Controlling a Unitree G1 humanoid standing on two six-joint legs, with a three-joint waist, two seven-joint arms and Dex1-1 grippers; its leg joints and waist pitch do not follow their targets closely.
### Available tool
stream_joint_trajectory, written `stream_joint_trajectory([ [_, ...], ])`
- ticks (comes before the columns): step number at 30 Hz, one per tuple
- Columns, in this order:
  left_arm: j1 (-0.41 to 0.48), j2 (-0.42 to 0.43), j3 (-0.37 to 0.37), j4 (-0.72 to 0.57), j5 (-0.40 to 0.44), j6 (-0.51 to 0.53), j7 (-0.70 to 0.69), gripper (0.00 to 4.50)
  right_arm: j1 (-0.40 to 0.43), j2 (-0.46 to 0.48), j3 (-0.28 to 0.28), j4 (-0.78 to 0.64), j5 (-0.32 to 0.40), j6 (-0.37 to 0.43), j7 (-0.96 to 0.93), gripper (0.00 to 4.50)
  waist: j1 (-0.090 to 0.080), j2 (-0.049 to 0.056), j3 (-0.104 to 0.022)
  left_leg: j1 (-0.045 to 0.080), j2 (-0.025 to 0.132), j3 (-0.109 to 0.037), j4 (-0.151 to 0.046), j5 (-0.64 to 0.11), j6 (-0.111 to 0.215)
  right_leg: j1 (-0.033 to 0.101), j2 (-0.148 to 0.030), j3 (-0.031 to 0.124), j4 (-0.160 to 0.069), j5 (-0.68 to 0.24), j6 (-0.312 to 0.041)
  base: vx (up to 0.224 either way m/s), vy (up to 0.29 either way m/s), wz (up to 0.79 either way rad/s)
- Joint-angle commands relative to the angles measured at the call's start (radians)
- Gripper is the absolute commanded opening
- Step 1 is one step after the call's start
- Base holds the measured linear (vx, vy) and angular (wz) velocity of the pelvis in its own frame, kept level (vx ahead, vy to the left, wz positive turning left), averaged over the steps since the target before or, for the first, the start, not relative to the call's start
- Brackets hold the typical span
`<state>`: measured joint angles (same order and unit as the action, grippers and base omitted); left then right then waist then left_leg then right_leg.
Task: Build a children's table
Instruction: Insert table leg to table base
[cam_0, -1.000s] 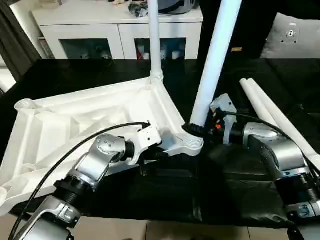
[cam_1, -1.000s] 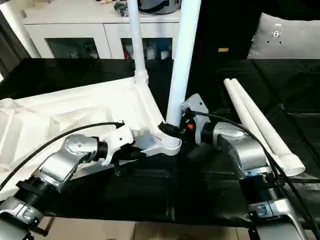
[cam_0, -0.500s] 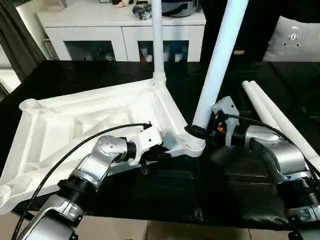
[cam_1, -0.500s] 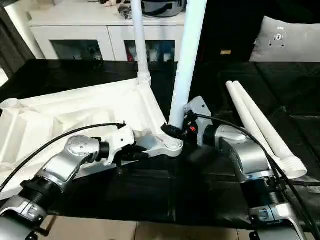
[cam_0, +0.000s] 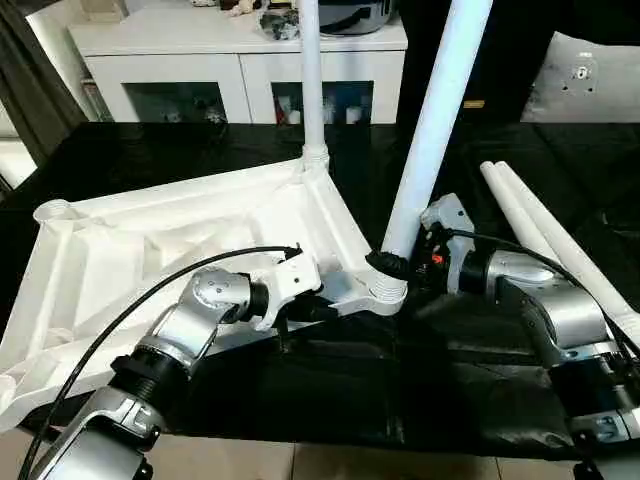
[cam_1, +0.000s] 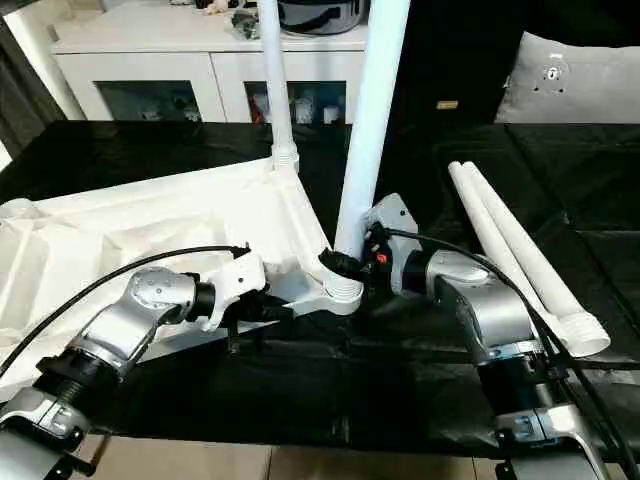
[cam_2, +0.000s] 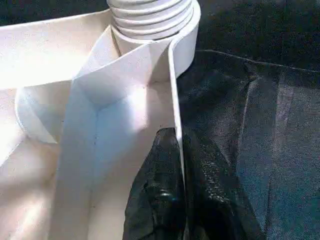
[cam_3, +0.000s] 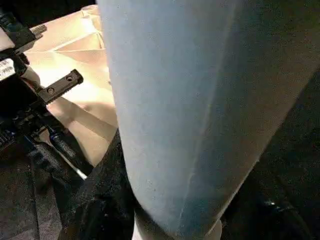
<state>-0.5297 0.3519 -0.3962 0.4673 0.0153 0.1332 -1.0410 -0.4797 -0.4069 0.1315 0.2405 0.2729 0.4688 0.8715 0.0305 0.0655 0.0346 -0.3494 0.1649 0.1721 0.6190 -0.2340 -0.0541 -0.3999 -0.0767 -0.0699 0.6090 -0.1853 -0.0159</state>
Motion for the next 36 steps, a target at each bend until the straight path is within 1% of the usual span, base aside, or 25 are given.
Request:
stream_joint_trajectory([
  [1,0.009,0.019,-0.046,0.015,0.029,0.016,-0.044,0.00,0.019,0.018,0.021,0.038,0.013,0.034,0.015,1.88,0.000,-0.014,-0.046,-0.010,0.056,-0.022,-0.084,-0.146,0.061,0.053,-0.074,0.052,-0.085,-0.293,-0.210,0.000,0.000,0.00],
  [3,0.006,0.013,-0.037,0.014,0.022,0.020,-0.042,0.00,0.024,0.030,-0.015,0.055,0.047,0.043,0.016,1.88,-0.001,-0.014,-0.046,-0.009,0.056,-0.022,-0.085,-0.157,0.057,0.052,-0.074,0.052,-0.087,-0.306,-0.208,0.000,0.000,0.00],
  [4,0.004,0.011,-0.032,0.014,0.020,0.022,-0.041,0.00,0.031,0.033,-0.033,0.064,0.062,0.045,0.017,1.88,0.001,-0.010,-0.046,-0.008,0.056,-0.022,-0.085,-0.160,0.055,0.053,-0.074,0.051,-0.088,-0.311,-0.207,0.000,0.000,0.00],
  [6,0.001,0.004,-0.023,0.018,0.017,0.030,-0.032,0.00,0.056,0.034,-0.060,0.077,0.082,0.042,0.021,1.88,0.000,-0.011,-0.046,-0.009,0.057,-0.022,-0.086,-0.166,0.054,0.053,-0.074,0.052,-0.090,-0.311,-0.206,0.000,0.000,0.00],
  [7,0.001,0.004,-0.022,0.018,0.017,0.030,-0.032,0.00,0.057,0.034,-0.061,0.077,0.082,0.042,0.021,1.88,0.001,-0.011,-0.046,-0.008,0.058,-0.023,-0.087,-0.166,0.053,0.053,-0.074,0.052,-0.090,-0.305,-0.208,0.000,0.000,0.00],
  [8,0.001,0.001,-0.020,0.019,0.016,0.034,-0.029,0.00,0.072,0.035,-0.070,0.077,0.087,0.040,0.023,1.88,0.002,-0.007,-0.046,-0.008,0.058,-0.023,-0.086,-0.164,0.052,0.052,-0.074,0.051,-0.088,-0.299,-0.209,0.000,0.000,0.00],
  [10,0.002,-0.002,-0.018,0.023,0.016,0.038,-0.025,0.00,0.102,0.036,-0.083,0.076,0.091,0.031,0.022,1.88,0.002,-0.010,-0.047,-0.009,0.058,-0.023,-0.087,-0.159,0.055,0.053,-0.074,0.051,-0.088,-0.282,-0.213,0.000,0.000,0.00],
  [11,0.002,-0.003,-0.016,0.026,0.017,0.039,-0.021,0.00,0.120,0.036,-0.087,0.073,0.088,0.020,0.017,1.88,0.003,-0.007,-0.048,-0.009,0.058,-0.023,-0.086,-0.157,0.056,0.054,-0.074,0.051,-0.088,-0.279,-0.214,0.000,0.000,0.00],
  [12,0.002,-0.004,-0.016,0.027,0.019,0.039,-0.020,0.00,0.136,0.036,-0.088,0.069,0.080,0.006,0.010,1.88,0.005,-0.007,-0.048,-0.007,0.059,-0.022,-0.086,-0.151,0.059,0.052,-0.074,0.051,-0.087,-0.268,-0.215,0.000,0.000,0.00],
  [13,0.003,-0.004,-0.015,0.028,0.020,0.039,-0.019,0.00,0.151,0.032,-0.085,0.063,0.067,-0.012,0.001,1.88,0.006,-0.005,-0.048,-0.008,0.059,-0.022,-0.087,-0.147,0.059,0.053,-0.074,0.051,-0.086,-0.256,-0.217,0.000,0.000,0.00],
  [14,0.004,-0.003,-0.015,0.027,0.021,0.039,-0.019,0.00,0.158,0.030,-0.081,0.059,0.058,-0.022,-0.002,1.88,0.006,-0.006,-0.048,-0.008,0.059,-0.022,-0.087,-0.146,0.060,0.054,-0.074,0.051,-0.087,-0.253,-0.217,0.000,0.000,0.00],
  [16,0.005,0.002,-0.021,0.023,0.029,0.034,-0.026,0.00,0.181,0.009,-0.044,0.039,-0.007,-0.077,-0.030,1.88,0.006,0.001,-0.049,-0.008,0.059,-0.022,-0.088,-0.145,0.060,0.055,-0.074,0.050,-0.087,-0.245,-0.219,0.000,0.000,0.00],
  [17,0.004,0.003,-0.023,0.022,0.031,0.032,-0.028,0.00,0.183,0.003,-0.034,0.036,-0.023,-0.089,-0.036,1.88,0.006,-0.002,-0.048,-0.008,0.059,-0.022,-0.089,-0.146,0.058,0.055,-0.074,0.049,-0.088,-0.247,-0.216,0.000,0.000,0.00],
  [18,0.005,0.005,-0.025,0.021,0.033,0.030,-0.029,0.00,0.185,-0.001,-0.026,0.032,-0.036,-0.097,-0.041,1.88,0.004,0.002,-0.048,-0.009,0.058,-0.022,-0.090,-0.150,0.056,0.056,-0.073,0.048,-0.089,-0.249,-0.213,0.000,0.000,0.00],
  [19,0.004,0.010,-0.031,0.020,0.037,0.024,-0.034,0.00,0.182,-0.004,-0.016,0.031,-0.047,-0.100,-0.043,1.88,0.003,0.001,-0.047,-0.008,0.058,-0.023,-0.091,-0.164,0.057,0.056,-0.073,0.049,-0.090,-0.265,-0.209,0.000,0.000,0.00],
  [20,0.004,0.012,-0.034,0.020,0.039,0.021,-0.036,0.00,0.180,-0.005,-0.012,0.031,-0.049,-0.099,-0.043,1.88,0.002,0.006,-0.046,-0.008,0.058,-0.024,-0.092,-0.171,0.056,0.056,-0.073,0.049,-0.091,-0.276,-0.206,0.000,0.000,0.00],
  [21,0.001,0.022,-0.046,0.020,0.050,0.007,-0.048,0.00,0.163,-0.009,0.009,0.037,-0.063,-0.087,-0.037,1.88,-0.001,0.006,-0.045,-0.007,0.058,-0.025,-0.094,-0.187,0.052,0.055,-0.073,0.048,-0.094,-0.297,-0.201,0.000,0.000,0.00],
  [22,-0.001,0.026,-0.050,0.021,0.052,0.001,-0.056,0.00,0.153,-0.013,0.024,0.045,-0.076,-0.087,-0.033,1.88,-0.004,0.001,-0.044,-0.006,0.058,-0.025,-0.095,-0.205,0.049,0.055,-0.072,0.049,-0.097,-0.323,-0.195,0.000,0.000,0.00],
  [24,-0.005,0.029,-0.053,0.021,0.052,-0.005,-0.066,0.00,0.140,-0.020,0.046,0.058,-0.091,-0.085,-0.023,1.88,-0.006,0.002,-0.043,-0.006,0.057,-0.025,-0.096,-0.218,0.045,0.054,-0.073,0.049,-0.100,-0.356,-0.186,0.000,0.000,0.00],
  [25,-0.007,0.031,-0.054,0.021,0.054,-0.008,-0.069,0.00,0.137,-0.023,0.054,0.060,-0.094,-0.082,-0.016,1.88,-0.007,-0.006,-0.042,-0.006,0.057,-0.025,-0.096,-0.222,0.045,0.052,-0.074,0.050,-0.102,-0.370,-0.180,0.000,0.000,0.00],
  [26,-0.010,0.032,-0.057,0.023,0.055,-0.015,-0.074,0.00,0.134,-0.027,0.064,0.064,-0.099,-0.083,-0.008,1.88,-0.006,-0.008,-0.043,-0.006,0.058,-0.026,-0.096,-0.217,0.046,0.053,-0.074,0.051,-0.100,-0.366,-0.181,0.000,0.000,0.00],
  [29,-0.028,0.031,-0.061,0.035,0.056,-0.030,-0.091,0.00,0.126,-0.037,0.094,0.076,-0.110,-0.077,0.022,1.88,-0.005,-0.005,-0.044,-0.005,0.060,-0.026,-0.096,-0.204,0.048,0.051,-0.074,0.051,-0.096,-0.330,-0.193,0.000,0.000,0.00],
  [30,-0.046,0.029,-0.063,0.050,0.057,-0.038,-0.101,0.00,0.122,-0.040,0.107,0.081,-0.110,-0.069,0.040,1.88,-0.006,-0.012,-0.045,-0.006,0.060,-0.024,-0.096,-0.202,0.048,0.052,-0.073,0.052,-0.096,-0.312,-0.198,0.000,0.000,0.00],
  [34,-0.083,0.027,-0.068,0.081,0.063,-0.059,-0.116,0.00,0.117,-0.041,0.122,0.088,-0.110,-0.065,0.056,1.88,-0.002,-0.007,-0.049,-0.003,0.063,-0.026,-0.099,-0.195,0.046,0.054,-0.074,0.052,-0.092,-0.262,-0.209,0.000,0.000,0.00],
  [36,-0.099,0.023,-0.065,0.097,0.061,-0.059,-0.121,0.00,0.113,-0.037,0.125,0.088,-0.110,-0.061,0.052,1.88,-0.004,-0.011,-0.050,-0.004,0.063,-0.025,-0.099,-0.189,0.045,0.056,-0.075,0.051,-0.090,-0.228,-0.219,0.000,0.000,0.00],
])
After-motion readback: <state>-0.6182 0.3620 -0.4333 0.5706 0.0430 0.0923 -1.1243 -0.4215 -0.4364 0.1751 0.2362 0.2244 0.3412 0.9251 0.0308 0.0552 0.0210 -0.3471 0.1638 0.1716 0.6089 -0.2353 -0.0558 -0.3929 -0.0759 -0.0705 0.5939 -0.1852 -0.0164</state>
